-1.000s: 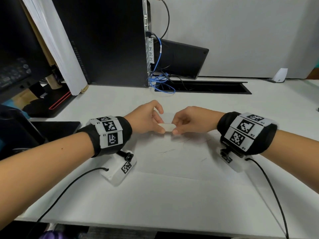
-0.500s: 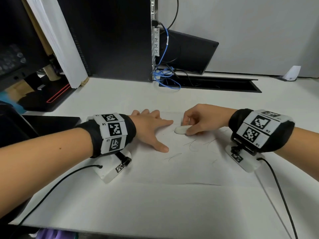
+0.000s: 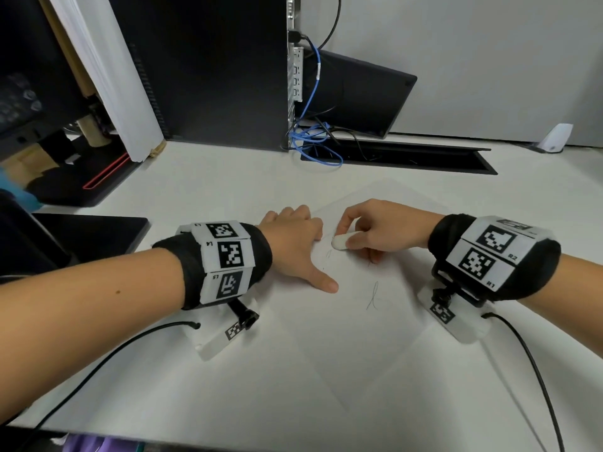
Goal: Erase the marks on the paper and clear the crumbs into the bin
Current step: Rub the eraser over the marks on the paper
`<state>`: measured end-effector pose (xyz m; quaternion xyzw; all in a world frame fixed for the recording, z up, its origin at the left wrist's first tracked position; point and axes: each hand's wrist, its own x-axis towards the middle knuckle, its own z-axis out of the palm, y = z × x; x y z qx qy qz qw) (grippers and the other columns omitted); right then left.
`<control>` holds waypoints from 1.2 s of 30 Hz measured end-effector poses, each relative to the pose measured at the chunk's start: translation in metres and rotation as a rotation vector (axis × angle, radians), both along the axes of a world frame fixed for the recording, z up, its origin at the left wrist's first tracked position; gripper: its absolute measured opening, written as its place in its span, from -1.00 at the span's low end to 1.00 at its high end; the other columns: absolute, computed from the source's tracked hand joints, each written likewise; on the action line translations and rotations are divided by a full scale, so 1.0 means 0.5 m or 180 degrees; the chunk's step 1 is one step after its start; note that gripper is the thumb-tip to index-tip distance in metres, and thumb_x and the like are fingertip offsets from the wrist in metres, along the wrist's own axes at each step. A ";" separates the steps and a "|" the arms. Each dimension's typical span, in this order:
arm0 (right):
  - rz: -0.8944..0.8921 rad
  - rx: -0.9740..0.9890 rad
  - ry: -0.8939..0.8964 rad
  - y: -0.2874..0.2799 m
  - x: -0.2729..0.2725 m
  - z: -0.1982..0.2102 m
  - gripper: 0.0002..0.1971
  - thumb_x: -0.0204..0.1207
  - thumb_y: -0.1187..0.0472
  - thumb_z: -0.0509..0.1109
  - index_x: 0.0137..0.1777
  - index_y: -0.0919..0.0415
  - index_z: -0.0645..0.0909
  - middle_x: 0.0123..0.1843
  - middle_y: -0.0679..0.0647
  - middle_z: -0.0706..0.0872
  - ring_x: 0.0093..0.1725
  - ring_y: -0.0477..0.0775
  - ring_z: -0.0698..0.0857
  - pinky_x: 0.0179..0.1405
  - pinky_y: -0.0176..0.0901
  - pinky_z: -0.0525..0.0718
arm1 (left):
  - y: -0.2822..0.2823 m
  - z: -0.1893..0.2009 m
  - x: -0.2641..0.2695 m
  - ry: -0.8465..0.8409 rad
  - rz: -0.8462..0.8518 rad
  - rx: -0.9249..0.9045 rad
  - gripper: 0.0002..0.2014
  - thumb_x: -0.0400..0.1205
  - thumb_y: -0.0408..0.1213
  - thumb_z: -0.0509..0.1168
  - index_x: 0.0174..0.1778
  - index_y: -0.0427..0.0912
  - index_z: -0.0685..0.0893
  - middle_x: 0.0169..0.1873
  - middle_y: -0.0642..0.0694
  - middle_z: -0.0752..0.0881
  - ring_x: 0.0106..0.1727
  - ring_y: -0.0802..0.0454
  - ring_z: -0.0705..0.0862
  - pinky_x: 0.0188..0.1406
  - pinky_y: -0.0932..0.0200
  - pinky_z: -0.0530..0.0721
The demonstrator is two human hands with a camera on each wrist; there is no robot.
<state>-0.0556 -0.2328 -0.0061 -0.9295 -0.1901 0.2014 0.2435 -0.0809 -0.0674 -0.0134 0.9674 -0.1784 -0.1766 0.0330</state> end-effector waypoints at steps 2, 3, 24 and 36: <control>0.0007 -0.0007 -0.0225 0.002 0.004 -0.004 -0.82 0.51 0.09 0.41 -0.02 0.19 0.60 -0.44 0.01 0.66 -0.55 -0.06 0.61 -0.40 -0.33 0.61 | 0.013 0.000 0.004 0.0172 -0.0065 -0.0003 -0.07 0.29 0.34 0.41 0.49 -0.02 0.25 0.39 0.06 0.29 0.44 0.02 0.34 0.48 0.02 0.21; 0.0063 -0.0025 -0.0284 0.004 0.002 -0.006 -0.85 0.50 0.11 0.42 -0.07 0.18 0.60 -0.45 0.03 0.66 -0.59 -0.09 0.59 -0.44 -0.35 0.59 | 0.020 0.000 0.004 0.0280 -0.0112 0.0062 -0.01 0.30 0.34 0.40 0.57 0.01 0.14 0.51 0.08 0.20 0.54 0.04 0.25 0.55 -0.03 0.12; 0.0028 0.0116 -0.0419 0.029 -0.001 -0.006 -0.77 0.50 0.23 0.43 -0.36 0.09 0.51 -0.47 -0.11 0.57 -0.45 -0.11 0.53 -0.36 -0.28 0.46 | 0.028 0.004 -0.001 0.0650 -0.0210 0.0532 0.11 0.34 0.44 0.26 0.61 0.20 -0.31 0.62 0.24 -0.30 0.65 0.17 -0.25 0.53 -0.38 -0.32; 0.0066 0.0125 -0.0433 0.045 -0.011 -0.007 -0.76 0.48 0.22 0.45 -0.38 0.14 0.51 -0.50 -0.06 0.55 -0.53 -0.15 0.51 -0.43 -0.40 0.43 | 0.029 0.006 0.001 0.0601 -0.0242 0.0552 0.08 0.34 0.45 0.25 0.61 0.23 -0.28 0.63 0.24 -0.26 0.67 0.14 -0.18 0.53 -0.40 -0.25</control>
